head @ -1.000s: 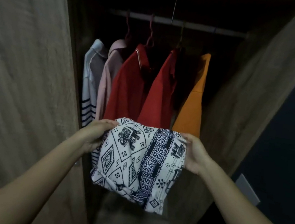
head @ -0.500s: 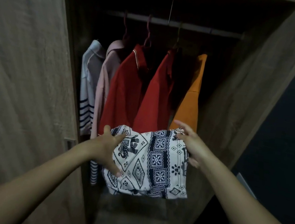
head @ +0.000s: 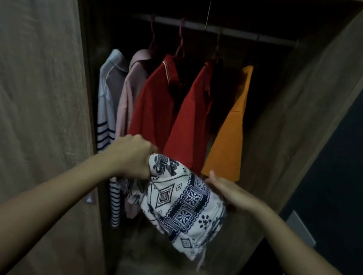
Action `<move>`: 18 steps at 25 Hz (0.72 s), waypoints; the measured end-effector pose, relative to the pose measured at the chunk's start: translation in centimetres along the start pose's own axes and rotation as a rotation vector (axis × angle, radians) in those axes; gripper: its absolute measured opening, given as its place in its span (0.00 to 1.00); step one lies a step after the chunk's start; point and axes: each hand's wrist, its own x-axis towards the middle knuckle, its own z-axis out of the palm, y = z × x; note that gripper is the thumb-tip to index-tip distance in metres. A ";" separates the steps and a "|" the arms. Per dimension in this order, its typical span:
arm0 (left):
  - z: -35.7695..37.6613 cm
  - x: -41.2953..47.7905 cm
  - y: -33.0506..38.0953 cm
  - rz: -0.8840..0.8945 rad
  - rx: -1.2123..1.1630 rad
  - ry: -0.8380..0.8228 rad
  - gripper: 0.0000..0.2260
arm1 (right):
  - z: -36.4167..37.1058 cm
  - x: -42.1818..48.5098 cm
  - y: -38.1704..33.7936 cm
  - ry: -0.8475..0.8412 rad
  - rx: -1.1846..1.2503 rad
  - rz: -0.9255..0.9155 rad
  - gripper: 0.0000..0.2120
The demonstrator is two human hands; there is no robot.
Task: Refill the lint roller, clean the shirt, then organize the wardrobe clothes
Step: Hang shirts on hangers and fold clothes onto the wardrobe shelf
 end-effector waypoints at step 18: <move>-1.7 0.5 -2.7 0.131 0.192 -0.103 0.18 | 4.3 0.5 -2.3 0.450 -0.648 -0.334 0.24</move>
